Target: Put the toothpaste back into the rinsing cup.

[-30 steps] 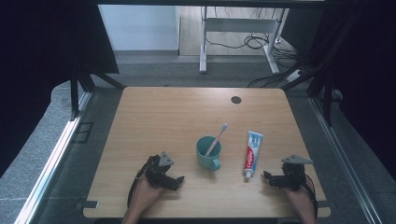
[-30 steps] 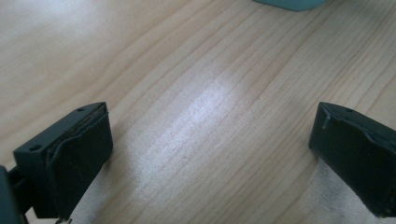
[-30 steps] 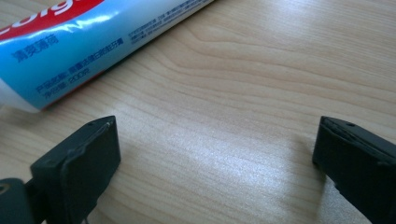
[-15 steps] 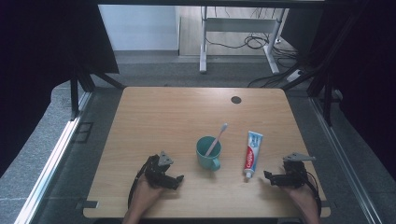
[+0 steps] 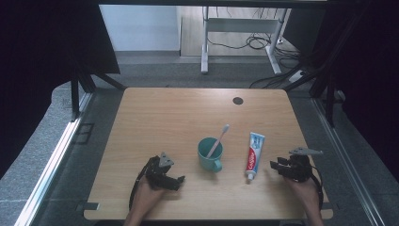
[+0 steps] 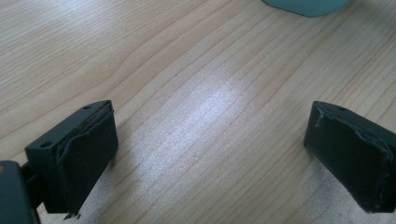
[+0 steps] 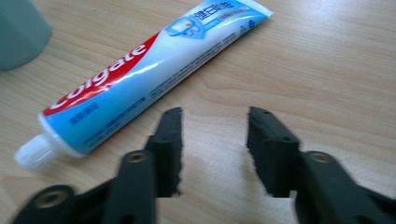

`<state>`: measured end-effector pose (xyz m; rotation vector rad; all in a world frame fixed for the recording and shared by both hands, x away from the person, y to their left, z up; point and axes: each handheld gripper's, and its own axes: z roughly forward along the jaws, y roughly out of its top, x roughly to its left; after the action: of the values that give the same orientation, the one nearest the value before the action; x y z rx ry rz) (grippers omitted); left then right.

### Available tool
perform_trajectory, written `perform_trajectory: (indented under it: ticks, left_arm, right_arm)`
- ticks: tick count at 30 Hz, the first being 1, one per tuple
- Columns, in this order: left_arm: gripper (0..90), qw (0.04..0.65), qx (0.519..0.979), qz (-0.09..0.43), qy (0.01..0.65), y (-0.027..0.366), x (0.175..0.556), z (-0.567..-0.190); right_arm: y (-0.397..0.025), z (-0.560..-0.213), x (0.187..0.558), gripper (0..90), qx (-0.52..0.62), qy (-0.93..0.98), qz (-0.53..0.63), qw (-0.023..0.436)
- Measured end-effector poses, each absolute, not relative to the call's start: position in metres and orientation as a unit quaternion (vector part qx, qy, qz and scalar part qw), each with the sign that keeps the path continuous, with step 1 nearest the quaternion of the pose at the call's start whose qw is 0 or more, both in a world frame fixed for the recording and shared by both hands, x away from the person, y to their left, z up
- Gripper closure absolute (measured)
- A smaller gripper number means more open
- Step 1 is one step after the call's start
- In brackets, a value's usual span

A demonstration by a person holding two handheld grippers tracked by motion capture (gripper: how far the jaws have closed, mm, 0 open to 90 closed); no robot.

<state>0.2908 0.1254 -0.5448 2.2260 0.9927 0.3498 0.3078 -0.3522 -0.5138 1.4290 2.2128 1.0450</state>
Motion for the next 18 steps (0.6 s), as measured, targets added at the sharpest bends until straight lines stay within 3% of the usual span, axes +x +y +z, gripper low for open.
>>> perform_trajectory:
  ticks: [8, 18]
  left_arm:
    - [2.9, 0.333, 0.852, 0.134, 0.381, 0.125, 0.291, -0.545]
    - [3.0, 0.333, 0.852, 0.135, 0.381, 0.125, 0.291, -0.545]
  right_arm:
    - [-0.346, -0.511, 0.323, 86.4, 0.488, 0.776, 0.359, 0.178]
    - [-0.330, -0.512, 0.346, 89.2, 0.488, 0.780, 0.343, 0.189]
